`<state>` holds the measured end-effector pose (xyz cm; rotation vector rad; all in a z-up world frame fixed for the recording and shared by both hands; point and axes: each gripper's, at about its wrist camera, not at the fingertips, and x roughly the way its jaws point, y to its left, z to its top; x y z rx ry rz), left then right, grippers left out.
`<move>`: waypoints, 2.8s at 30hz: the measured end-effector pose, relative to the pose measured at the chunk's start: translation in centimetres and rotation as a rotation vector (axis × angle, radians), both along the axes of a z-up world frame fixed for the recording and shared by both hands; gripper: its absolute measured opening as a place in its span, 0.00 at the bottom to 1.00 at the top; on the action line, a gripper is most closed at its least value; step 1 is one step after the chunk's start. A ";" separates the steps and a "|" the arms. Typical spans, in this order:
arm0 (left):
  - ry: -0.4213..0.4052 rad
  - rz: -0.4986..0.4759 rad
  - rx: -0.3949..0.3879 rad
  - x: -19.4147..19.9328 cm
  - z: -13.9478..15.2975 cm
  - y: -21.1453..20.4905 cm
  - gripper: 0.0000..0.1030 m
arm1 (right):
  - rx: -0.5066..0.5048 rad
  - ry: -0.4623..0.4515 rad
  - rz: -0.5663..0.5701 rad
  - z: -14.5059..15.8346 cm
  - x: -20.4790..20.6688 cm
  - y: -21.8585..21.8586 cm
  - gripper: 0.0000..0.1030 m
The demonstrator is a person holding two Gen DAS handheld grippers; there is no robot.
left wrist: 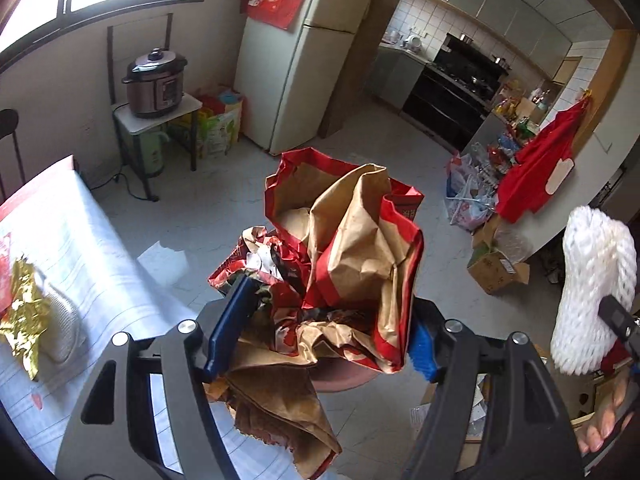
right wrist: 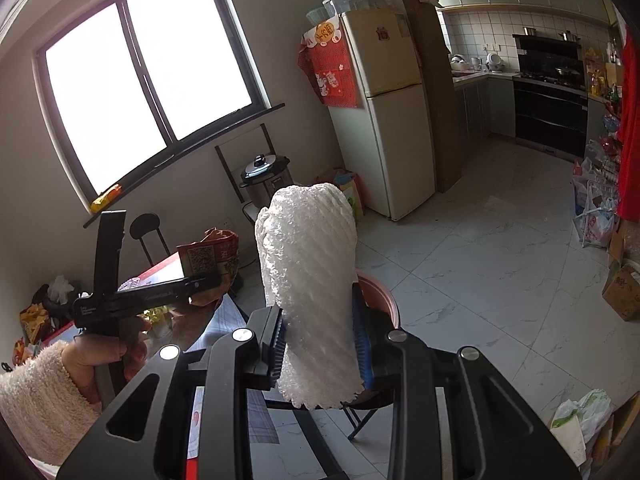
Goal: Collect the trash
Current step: 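Open the left tool to drop the paper bag into the bucket, then open the right tool to drop the foam net into the bucket while the left tool returns to the table, then grasp the gold foil wrapper with the right tool while the left tool moves toward the white plastic bag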
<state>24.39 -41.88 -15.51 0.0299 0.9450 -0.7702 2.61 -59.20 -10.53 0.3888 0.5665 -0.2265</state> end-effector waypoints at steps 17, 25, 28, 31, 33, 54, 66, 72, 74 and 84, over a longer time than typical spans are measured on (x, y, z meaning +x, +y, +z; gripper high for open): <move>-0.167 0.059 -0.069 -1.5 5.6 1.1 0.94 | -0.015 0.028 -0.031 -1.1 0.8 -1.9 0.28; -0.242 0.312 -0.026 -4.0 7.5 13.6 0.95 | -0.056 0.047 0.062 -1.9 7.6 -1.5 0.30; -0.248 0.434 -0.009 -5.3 7.6 18.9 0.95 | -0.061 0.083 0.103 -2.8 10.6 -0.9 0.30; -0.262 0.546 0.011 -7.1 7.5 23.8 0.95 | -0.071 0.104 0.128 -3.3 13.2 -0.2 0.30; -0.254 0.623 0.024 -8.3 7.4 27.2 0.95 | -0.074 0.107 0.135 -3.6 14.5 0.0 0.30; -0.252 1.096 0.033 -21.3 9.1 43.8 0.95 | -0.106 0.133 0.167 -3.5 19.0 1.9 0.89; -0.247 1.044 0.053 -20.4 8.5 45.6 0.95 | -0.166 0.131 0.236 -1.3 17.9 8.6 0.95; -0.224 1.034 0.083 -19.7 7.5 49.1 0.95 | -0.163 0.124 0.310 -1.2 19.2 14.7 0.95; -0.203 1.043 0.106 -19.3 6.7 50.9 0.95 | -0.154 0.121 0.349 -1.5 20.0 17.5 0.95; 0.036 1.042 0.072 -16.6 -1.1 59.4 0.94 | -0.138 0.233 0.593 -4.5 24.0 34.0 0.95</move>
